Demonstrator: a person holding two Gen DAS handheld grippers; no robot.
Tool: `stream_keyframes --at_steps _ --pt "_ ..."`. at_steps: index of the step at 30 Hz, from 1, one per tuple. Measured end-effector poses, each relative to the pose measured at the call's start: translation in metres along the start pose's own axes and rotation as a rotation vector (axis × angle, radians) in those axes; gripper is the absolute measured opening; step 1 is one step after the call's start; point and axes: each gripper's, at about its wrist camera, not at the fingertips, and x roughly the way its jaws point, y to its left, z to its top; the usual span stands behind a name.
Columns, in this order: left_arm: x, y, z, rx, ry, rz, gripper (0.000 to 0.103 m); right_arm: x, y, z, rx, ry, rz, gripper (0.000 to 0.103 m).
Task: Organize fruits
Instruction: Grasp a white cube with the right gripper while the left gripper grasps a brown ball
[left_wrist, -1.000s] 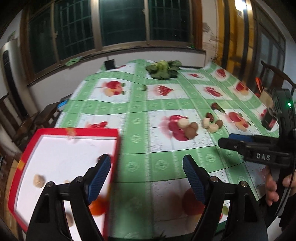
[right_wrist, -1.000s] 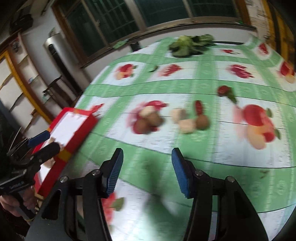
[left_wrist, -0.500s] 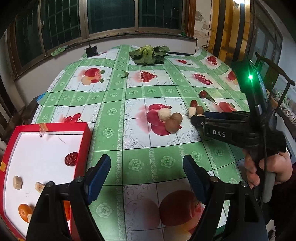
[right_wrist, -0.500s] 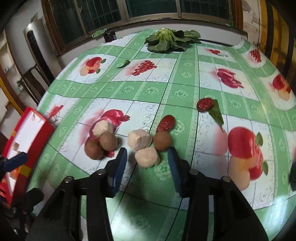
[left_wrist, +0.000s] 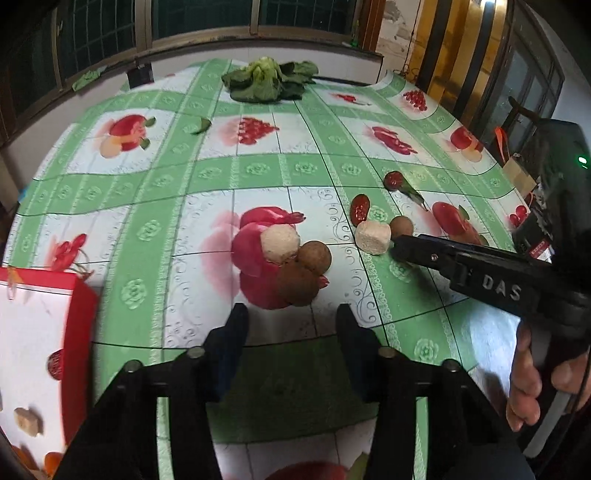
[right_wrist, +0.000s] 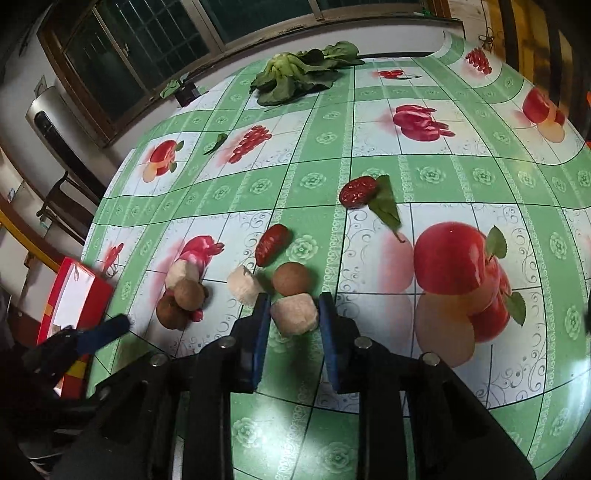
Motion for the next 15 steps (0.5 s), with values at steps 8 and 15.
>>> stream_keyframes --at_steps 8,15 --pt "0.012 -0.009 0.007 0.012 -0.03 -0.002 0.024 0.0 -0.001 0.001 -0.007 0.002 -0.002 0.028" --pt "-0.009 -0.013 -0.007 0.03 -0.085 0.062 0.024 0.001 0.002 0.0 -0.021 -0.004 -0.008 0.028"
